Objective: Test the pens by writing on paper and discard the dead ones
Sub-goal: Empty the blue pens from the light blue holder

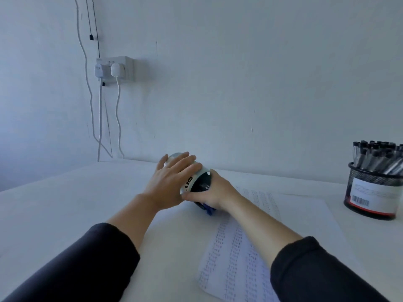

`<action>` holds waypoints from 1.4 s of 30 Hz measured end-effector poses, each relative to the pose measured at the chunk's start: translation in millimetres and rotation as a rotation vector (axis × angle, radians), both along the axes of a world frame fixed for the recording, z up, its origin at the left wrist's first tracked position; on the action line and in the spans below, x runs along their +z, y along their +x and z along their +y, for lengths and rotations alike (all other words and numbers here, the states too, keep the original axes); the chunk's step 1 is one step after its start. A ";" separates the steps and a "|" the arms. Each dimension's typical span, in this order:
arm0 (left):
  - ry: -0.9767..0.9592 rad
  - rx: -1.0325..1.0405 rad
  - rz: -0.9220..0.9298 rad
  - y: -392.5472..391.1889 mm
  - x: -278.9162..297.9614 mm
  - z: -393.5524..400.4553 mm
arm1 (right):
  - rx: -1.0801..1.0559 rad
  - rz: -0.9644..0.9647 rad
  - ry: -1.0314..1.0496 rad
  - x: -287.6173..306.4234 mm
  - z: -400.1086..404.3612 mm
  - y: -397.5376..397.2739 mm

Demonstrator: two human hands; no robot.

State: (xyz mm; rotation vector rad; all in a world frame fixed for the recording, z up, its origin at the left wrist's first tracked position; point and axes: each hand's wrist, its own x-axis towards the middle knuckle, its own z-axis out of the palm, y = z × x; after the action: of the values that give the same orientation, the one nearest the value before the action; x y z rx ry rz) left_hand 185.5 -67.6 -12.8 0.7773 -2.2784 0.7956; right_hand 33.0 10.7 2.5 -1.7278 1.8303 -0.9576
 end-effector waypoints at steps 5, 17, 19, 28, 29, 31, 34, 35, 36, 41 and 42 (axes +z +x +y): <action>-0.031 0.104 0.039 7.1 -2.0 -1.9 | -0.049 0.271 0.028 -9.5 -1.2 6.1; 0.327 0.506 0.758 37.2 0.9 -12.0 | 0.030 0.706 0.157 -3.9 5.9 24.9; 0.435 0.485 0.945 40.5 3.5 -14.1 | 0.046 0.708 0.189 -3.4 5.8 32.9; 0.711 0.299 1.133 39.1 1.3 -20.5 | -0.095 0.620 0.408 -0.8 6.1 34.0; 0.731 0.307 1.130 38.3 2.3 -20.4 | -0.101 0.560 0.439 0.2 3.6 32.0; 0.734 0.404 1.090 34.3 5.6 -17.2 | -0.093 0.315 0.463 5.4 0.0 30.1; 0.608 0.545 0.977 21.2 17.8 -2.0 | -0.039 -0.011 0.379 19.2 2.4 26.1; 0.559 0.548 0.906 15.0 23.4 4.8 | -0.025 -0.053 0.353 24.6 7.0 23.4; 0.524 0.559 0.797 7.0 28.8 12.7 | -0.015 -0.077 0.332 28.9 10.6 19.5; 0.946 0.582 0.085 -58.2 17.9 41.4 | -0.128 -0.007 0.229 46.2 23.8 -13.4; 1.033 0.554 -0.043 -71.4 8.3 45.1 | -0.154 0.058 0.227 48.5 26.0 -22.0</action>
State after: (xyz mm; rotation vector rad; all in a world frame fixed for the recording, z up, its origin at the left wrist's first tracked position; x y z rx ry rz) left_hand 114.1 -22.5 -4.5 1.8960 -2.4656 -0.2645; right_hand 11.0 36.7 51.1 -1.5099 2.0460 -0.7295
